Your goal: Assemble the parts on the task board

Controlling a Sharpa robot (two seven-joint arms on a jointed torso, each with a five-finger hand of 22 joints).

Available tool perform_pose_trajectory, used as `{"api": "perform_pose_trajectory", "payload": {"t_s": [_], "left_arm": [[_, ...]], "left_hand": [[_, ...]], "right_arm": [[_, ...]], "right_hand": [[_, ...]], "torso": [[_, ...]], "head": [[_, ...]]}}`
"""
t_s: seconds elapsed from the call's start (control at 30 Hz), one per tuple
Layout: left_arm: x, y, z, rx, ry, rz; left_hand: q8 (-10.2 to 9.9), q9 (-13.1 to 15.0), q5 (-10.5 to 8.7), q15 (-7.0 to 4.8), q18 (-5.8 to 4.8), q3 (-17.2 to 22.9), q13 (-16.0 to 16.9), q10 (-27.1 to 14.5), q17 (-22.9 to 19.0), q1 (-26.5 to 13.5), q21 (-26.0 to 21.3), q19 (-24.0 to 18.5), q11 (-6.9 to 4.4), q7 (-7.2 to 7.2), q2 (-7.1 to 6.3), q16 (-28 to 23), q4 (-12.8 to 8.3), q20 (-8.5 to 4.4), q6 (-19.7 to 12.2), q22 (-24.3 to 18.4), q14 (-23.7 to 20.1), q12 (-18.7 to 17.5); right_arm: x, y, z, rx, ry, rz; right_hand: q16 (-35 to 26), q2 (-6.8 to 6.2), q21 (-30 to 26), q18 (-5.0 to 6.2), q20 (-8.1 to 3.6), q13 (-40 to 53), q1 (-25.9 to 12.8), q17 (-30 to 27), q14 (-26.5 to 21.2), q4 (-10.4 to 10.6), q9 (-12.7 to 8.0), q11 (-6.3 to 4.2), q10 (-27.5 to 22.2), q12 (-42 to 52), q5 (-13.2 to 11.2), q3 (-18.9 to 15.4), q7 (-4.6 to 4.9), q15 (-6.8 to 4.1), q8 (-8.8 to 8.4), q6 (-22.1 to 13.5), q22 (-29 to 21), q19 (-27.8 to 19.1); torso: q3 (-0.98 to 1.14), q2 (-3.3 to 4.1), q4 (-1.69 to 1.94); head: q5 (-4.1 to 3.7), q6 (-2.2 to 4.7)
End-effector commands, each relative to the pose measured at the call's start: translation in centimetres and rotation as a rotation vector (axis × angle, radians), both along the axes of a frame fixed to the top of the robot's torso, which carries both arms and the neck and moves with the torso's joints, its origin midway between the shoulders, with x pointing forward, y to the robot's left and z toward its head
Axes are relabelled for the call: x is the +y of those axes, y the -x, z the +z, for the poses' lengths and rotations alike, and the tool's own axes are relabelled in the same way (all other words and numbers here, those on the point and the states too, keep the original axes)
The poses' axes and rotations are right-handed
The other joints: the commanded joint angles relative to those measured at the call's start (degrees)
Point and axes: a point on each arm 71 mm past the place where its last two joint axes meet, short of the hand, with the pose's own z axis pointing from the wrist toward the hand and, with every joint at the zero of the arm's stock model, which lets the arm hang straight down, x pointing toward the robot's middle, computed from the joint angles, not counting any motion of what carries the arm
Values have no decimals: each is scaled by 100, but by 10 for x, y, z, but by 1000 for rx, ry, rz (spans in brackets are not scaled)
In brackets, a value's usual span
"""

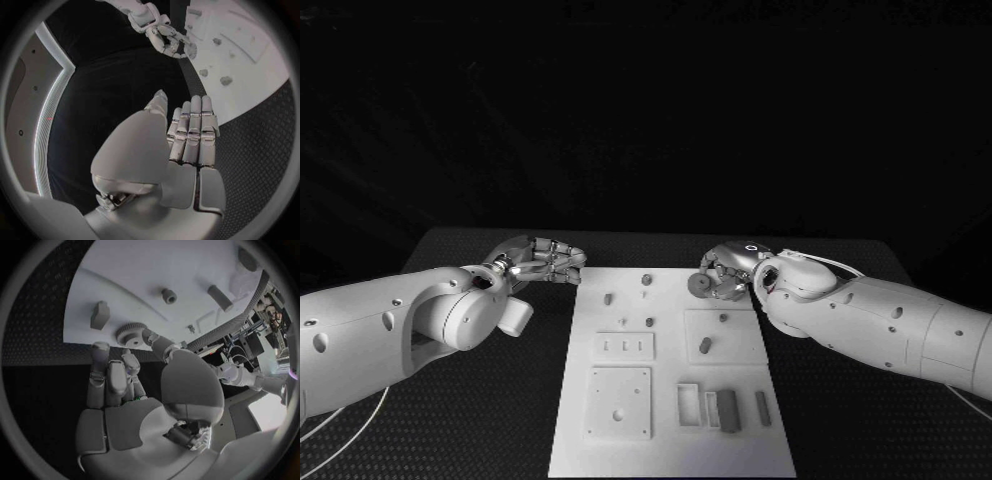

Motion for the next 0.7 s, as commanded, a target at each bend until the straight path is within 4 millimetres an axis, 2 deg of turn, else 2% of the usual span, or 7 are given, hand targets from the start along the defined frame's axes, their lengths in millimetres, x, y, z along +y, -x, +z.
{"api": "perform_pose_trajectory", "payload": {"t_s": [0.03, 0.23, 0.33, 0.47, 0.7], "left_arm": [[-3, 0, 1, -9, 3, -20], [-3, 0, 1, -9, 3, -20], [-3, 0, 1, -9, 3, -21], [-4, 1, 1, -8, 4, -23], [-3, 1, 1, -8, 4, -21]], "left_hand": [[-36, -9, 34, 15, 19, 44, 5, 7, 9, -50, -38, -13, 14, 101, 3, -25, -5, -4, -3, -9, -41, -32], [-37, -10, 34, 15, 18, 45, 5, 8, 11, -51, -40, -13, 15, 101, 3, -27, -5, -4, -3, -10, -41, -35], [-38, -10, 34, 15, 18, 45, 5, 9, 12, -52, -40, -13, 15, 101, 4, -28, -5, -4, -3, -10, -41, -36], [-38, -11, 34, 15, 18, 45, 5, 9, 14, -54, -41, -13, 15, 101, 3, -30, -4, -4, -3, -10, -41, -38], [-39, -12, 34, 16, 18, 46, 6, 9, 17, -56, -43, -12, 15, 102, 3, -33, -5, -4, -4, -11, -41, -41]], "right_arm": [[3, 0, -4, 18, 25, 26], [2, -3, -5, 8, 29, 24], [2, -4, -6, 7, 30, 24], [2, -5, -7, 11, 33, 23], [4, -5, -9, 14, 32, 29]], "right_hand": [[27, 19, 29, 149, -29, 2, -47, 20, 44, 53, -1, -2, 35, 38, 2, 4, 45, 19, 17, 17, 128, -5], [35, 63, 42, 149, -34, 2, -55, 50, 53, 76, 5, 1, 50, 65, 1, 12, 47, 23, 25, 30, 128, -7], [48, 197, 64, 149, -38, 1, -105, 93, 67, 140, 8, 8, 75, 104, 0, 16, 55, 30, 25, 31, 129, -8], [55, 283, 82, 149, -44, -17, -111, 109, 67, 133, 15, 11, 67, 116, -1, 6, 57, 32, 35, 53, 129, -22], [54, 348, 102, 149, -46, -43, -125, 100, 55, 102, 32, 12, 50, 128, -2, -19, 58, 35, 66, 116, 129, -45]], "torso": [[0, -7, 3], [-8, -6, 8], [-11, -5, 6], [-3, -1, 5], [0, -4, -4]], "head": [[7, -18], [1, -25], [2, -27], [12, -39], [16, -50]]}}
